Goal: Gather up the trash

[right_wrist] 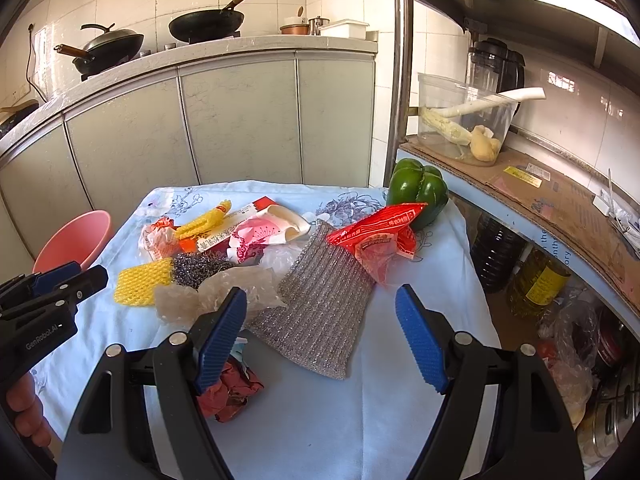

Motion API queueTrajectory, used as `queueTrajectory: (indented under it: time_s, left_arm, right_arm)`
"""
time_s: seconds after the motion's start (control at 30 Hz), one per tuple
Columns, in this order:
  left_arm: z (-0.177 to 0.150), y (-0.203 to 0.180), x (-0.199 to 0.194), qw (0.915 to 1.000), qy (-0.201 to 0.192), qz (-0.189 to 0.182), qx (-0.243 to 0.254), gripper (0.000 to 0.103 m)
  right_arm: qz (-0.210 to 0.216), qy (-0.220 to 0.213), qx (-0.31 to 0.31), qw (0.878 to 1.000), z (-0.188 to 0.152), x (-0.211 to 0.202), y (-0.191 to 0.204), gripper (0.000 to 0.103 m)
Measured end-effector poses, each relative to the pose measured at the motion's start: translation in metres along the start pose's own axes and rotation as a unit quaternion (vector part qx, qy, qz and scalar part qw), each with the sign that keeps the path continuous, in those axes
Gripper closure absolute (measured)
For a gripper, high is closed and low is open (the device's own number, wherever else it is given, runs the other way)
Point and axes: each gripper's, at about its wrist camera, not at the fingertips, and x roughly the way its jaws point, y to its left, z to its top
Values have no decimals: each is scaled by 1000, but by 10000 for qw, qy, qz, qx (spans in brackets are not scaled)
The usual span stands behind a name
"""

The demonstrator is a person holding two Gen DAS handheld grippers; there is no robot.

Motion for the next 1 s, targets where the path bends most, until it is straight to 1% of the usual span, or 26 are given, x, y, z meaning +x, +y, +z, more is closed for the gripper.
queueTrajectory:
  time_s: [0.87, 1.0]
  left_arm:
    - [1, 3, -3, 10000, -6, -21, -57, 58]
    - [3, 8, -1, 9999, 29, -115, -34, 57]
  right_arm:
    - [5, 8, -56, 10000, -1, -1, 5, 26]
    - [18, 57, -61, 10000, -1, 1, 3, 26]
